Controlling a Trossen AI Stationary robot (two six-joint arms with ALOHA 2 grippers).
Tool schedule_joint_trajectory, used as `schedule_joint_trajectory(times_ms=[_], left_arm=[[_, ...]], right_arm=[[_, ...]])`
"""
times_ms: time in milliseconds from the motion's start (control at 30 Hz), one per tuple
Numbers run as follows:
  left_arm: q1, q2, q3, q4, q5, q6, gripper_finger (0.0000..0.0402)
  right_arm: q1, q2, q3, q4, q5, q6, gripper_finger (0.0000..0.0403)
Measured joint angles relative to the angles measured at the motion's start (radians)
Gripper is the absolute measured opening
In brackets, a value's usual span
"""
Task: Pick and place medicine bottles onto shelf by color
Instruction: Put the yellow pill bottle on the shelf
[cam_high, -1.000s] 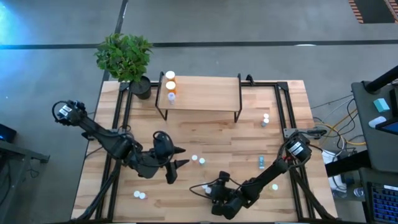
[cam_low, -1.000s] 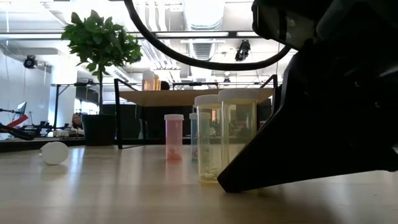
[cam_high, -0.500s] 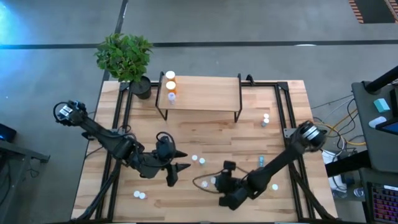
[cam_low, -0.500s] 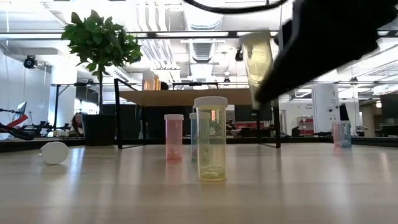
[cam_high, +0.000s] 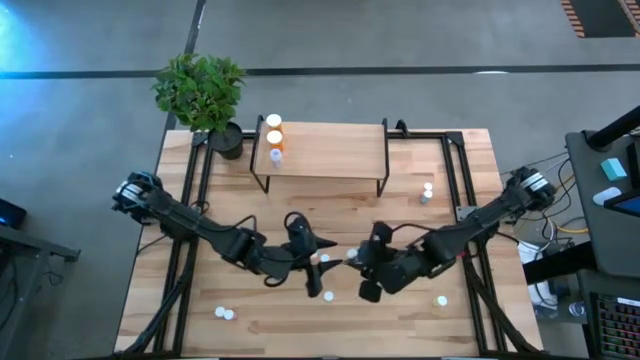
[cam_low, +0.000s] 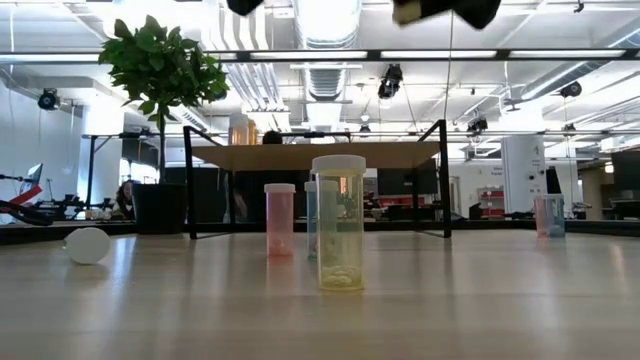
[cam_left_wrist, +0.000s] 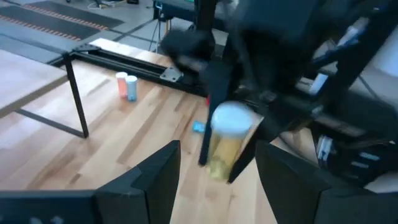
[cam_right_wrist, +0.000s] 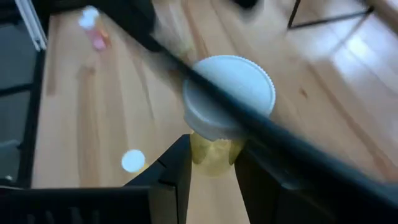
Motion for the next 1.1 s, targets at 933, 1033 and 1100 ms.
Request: schedule_joint_trajectory(times_ms=[933, 1033, 1100], left_arm=[[0.128, 0.000, -0.021, 0.196, 0.342, 0.131, 0.0228], [0.128, 0.000, -0.025, 0.190, 0.343, 0.138, 0.0224], [0.129, -0.002, -0.026, 0.191, 0.350, 0.153, 0.0215]], right_arm=[[0.005, 0.028, 0.069, 0.036, 0.068, -0.122, 0.0100], [0.005, 0.053, 0.105, 0.029, 0.068, -0.154, 0.0100], [0.001, 0.064, 0.121, 0.011, 0.070, -0.156, 0.0100]])
